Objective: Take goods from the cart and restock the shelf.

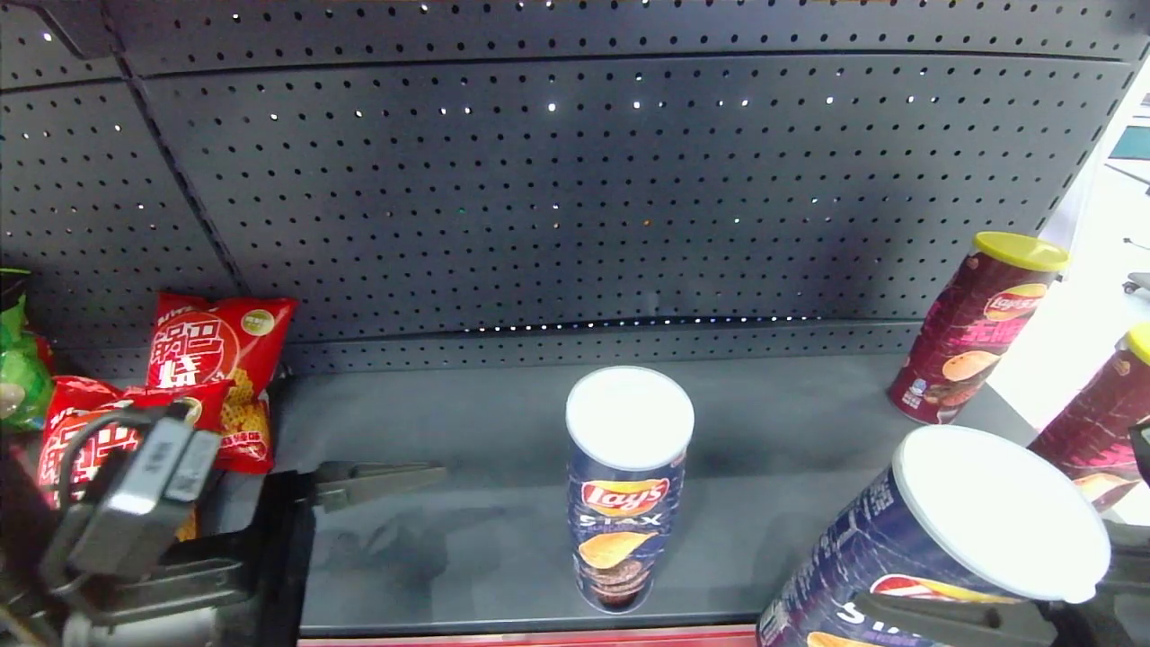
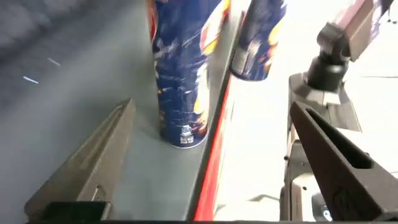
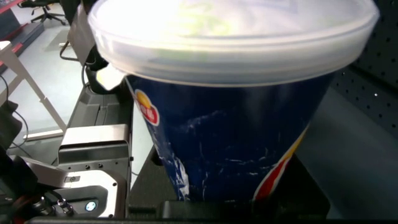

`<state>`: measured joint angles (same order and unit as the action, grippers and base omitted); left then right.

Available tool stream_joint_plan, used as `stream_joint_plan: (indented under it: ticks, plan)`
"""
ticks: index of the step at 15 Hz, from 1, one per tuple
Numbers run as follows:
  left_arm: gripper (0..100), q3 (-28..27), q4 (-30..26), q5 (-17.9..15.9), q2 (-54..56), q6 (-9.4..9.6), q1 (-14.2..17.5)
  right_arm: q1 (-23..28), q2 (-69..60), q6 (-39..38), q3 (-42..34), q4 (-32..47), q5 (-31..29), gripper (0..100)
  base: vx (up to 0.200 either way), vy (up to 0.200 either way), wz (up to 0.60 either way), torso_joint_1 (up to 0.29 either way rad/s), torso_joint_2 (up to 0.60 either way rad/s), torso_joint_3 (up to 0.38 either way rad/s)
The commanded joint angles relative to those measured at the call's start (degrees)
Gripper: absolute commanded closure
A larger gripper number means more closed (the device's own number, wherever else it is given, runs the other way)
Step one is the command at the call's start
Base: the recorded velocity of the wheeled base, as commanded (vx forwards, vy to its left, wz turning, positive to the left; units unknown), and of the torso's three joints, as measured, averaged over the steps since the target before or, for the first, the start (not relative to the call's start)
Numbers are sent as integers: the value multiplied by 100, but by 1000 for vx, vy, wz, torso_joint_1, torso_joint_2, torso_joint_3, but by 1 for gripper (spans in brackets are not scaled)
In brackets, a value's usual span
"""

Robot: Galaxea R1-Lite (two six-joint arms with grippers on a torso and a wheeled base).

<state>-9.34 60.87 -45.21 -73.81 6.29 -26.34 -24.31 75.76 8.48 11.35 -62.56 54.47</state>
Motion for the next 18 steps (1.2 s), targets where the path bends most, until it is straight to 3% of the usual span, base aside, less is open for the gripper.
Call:
stream_joint_plan:
  ticks: [1,3,5,6,7,8,10,11,12,14,15,16,18]
  plan:
    - [0,916,-277,-14,2328,-251,455,14,-18,4,-28,-2,2,100,0,0,0,0,0,0]
    - [0,811,-1868,197,4305,-330,560,14,-18,4,-28,-2,2,100,0,0,0,0,0,0]
    - [0,468,-3802,531,6054,-664,639,14,-27,-5,-19,-10,2,100,0,0,0,0,0,0]
    - [0,301,-4505,646,6599,-708,657,31,-35,-5,-28,-19,-6,100,0,0,0,0,0,0]
    - [0,2,-5586,874,7381,-735,657,84,-53,-5,-28,-19,2,100,0,0,0,0,0,0]
    - [0,-77,-5753,1050,7381,-673,657,93,-62,-5,-36,-28,-6,100,0,0,0,0,0,0]
    - [0,-235,-5568,1577,7381,-743,657,102,-141,-5,-80,-28,-15,100,0,0,0,0,0,0]
    - [0,-130,-5568,2315,7381,-726,657,181,-185,-5,-115,-28,-24,100,0,0,0,0,0,0]
    - [0,-86,-5559,2535,7381,-726,657,198,-211,-5,-133,-28,-24,100,0,0,0,0,0,0]
    - [0,283,-5595,4064,7381,-568,657,207,-317,-14,-212,-28,-24,100,0,0,0,0,0,0]
    - [0,283,-5595,4064,7381,-568,657,207,-317,-14,-212,-28,-24,100,0,0,0,0,0,0]
    - [0,521,-5595,4697,7381,-321,657,207,-352,-49,-221,-28,-24,100,0,0,0,0,0,0]
    - [0,530,-5700,5286,7346,-313,657,207,-343,-66,-221,-28,-24,100,0,0,0,0,0,0]
